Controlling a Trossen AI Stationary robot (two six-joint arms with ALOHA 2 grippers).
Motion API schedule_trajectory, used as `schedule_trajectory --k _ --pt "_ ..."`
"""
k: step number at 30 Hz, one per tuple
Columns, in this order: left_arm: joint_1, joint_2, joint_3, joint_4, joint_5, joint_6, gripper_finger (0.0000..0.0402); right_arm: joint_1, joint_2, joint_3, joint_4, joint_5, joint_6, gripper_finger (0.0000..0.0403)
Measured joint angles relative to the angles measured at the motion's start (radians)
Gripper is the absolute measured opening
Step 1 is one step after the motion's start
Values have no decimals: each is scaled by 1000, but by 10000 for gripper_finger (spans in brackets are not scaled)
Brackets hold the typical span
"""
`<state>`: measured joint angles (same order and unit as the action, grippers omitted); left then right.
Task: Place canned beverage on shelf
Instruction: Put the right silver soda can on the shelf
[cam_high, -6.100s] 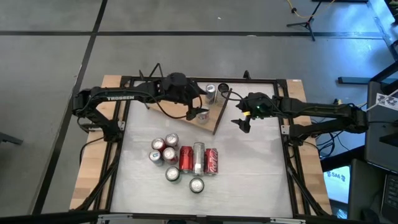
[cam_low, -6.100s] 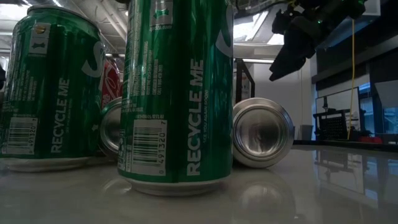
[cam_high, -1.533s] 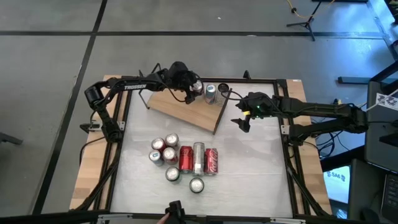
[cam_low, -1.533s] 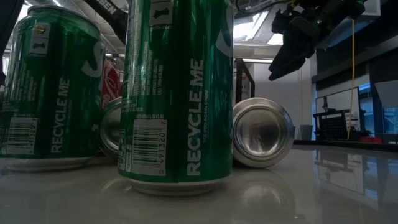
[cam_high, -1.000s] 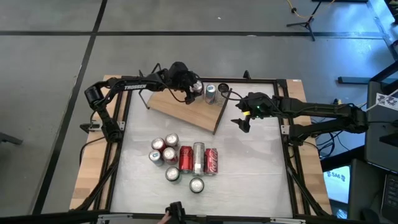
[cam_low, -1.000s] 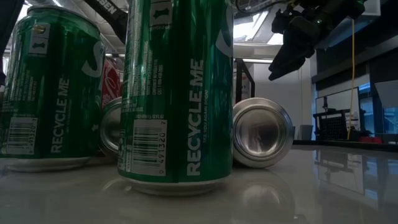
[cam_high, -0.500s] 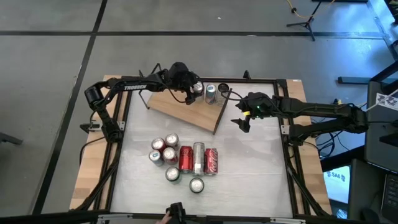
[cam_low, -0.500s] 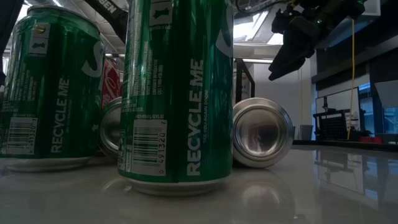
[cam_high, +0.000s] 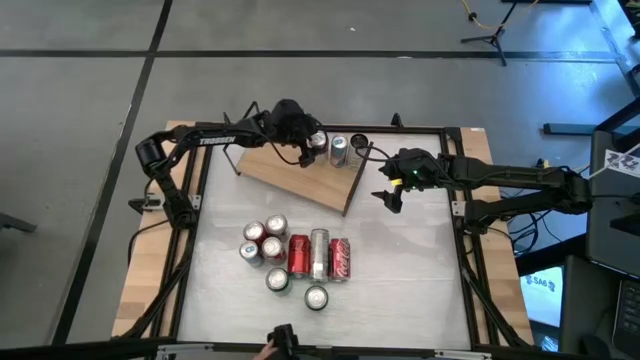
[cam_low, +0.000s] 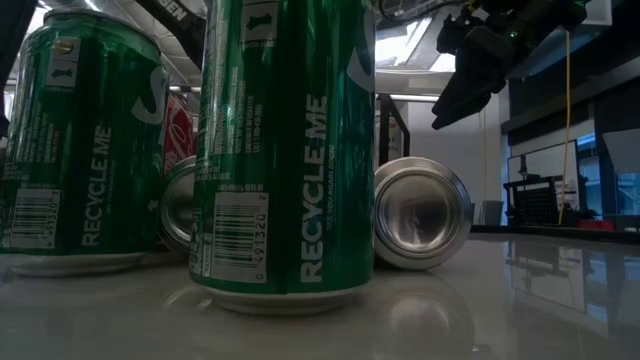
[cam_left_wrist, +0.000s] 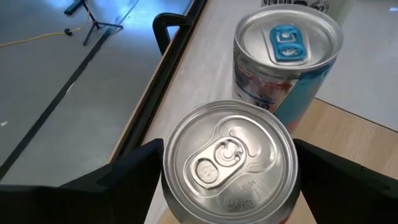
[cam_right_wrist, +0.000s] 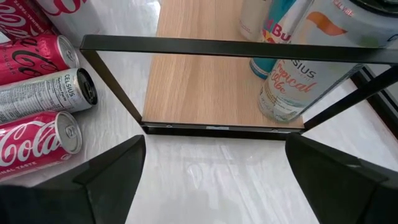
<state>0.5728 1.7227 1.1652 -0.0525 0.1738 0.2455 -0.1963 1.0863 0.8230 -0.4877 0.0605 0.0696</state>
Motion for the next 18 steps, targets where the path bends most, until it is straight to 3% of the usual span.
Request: schedule_trajectory --k 18 --pt "1 -73 0 -1 -14 0 334 0 0 0 0 0 0 381"
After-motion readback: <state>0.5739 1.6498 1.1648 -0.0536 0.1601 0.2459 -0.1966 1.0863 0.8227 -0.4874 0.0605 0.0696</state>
